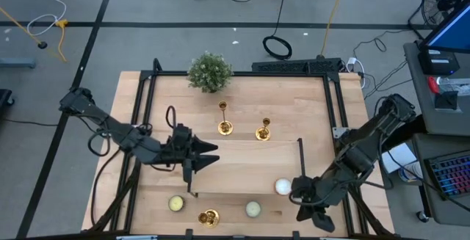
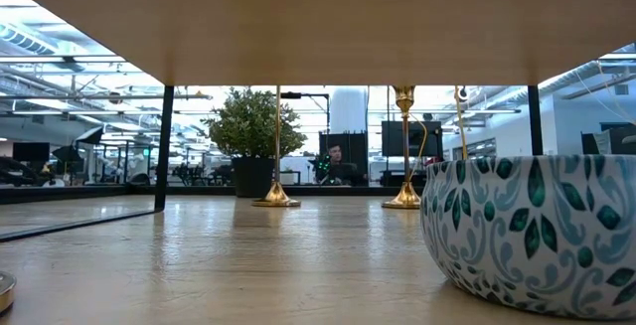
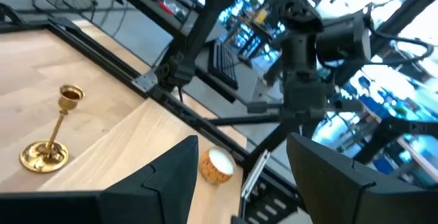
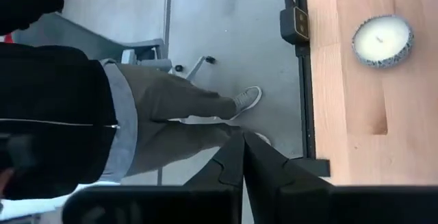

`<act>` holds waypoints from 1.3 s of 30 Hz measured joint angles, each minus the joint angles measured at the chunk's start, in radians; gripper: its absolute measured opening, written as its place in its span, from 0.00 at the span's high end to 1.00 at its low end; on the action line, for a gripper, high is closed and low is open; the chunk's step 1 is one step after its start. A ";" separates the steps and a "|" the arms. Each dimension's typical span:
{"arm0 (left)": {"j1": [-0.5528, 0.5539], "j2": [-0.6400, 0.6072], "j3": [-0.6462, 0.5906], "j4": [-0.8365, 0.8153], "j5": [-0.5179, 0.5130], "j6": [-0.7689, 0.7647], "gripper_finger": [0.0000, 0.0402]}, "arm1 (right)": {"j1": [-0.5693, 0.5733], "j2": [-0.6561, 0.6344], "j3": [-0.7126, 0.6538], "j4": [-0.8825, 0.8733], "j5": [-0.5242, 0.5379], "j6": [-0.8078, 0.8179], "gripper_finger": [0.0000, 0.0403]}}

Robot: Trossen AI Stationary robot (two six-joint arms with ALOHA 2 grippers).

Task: Pick & Place candle stick holders
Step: Put the orange scented candle on the shelf

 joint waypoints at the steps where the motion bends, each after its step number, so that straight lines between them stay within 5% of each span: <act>1: 0.003 0.000 0.000 -0.005 0.018 -0.001 0.43 | 0.000 0.000 0.000 -0.008 0.011 0.017 1.00; 7: 0.008 -0.001 0.000 -0.017 0.095 0.017 0.43 | 0.005 0.052 0.000 -0.075 0.120 0.131 1.00; 18: -0.021 -0.001 0.000 -0.026 0.141 0.084 0.43 | -0.017 0.244 -0.001 -0.023 0.107 0.162 1.00; 31: -0.043 -0.001 0.000 -0.046 0.150 0.070 0.43 | -0.017 0.181 0.000 -0.157 0.280 0.230 1.00; 39: -0.050 -0.001 0.000 -0.049 0.167 0.075 0.43 | -0.026 0.174 0.000 -0.229 0.285 0.243 1.00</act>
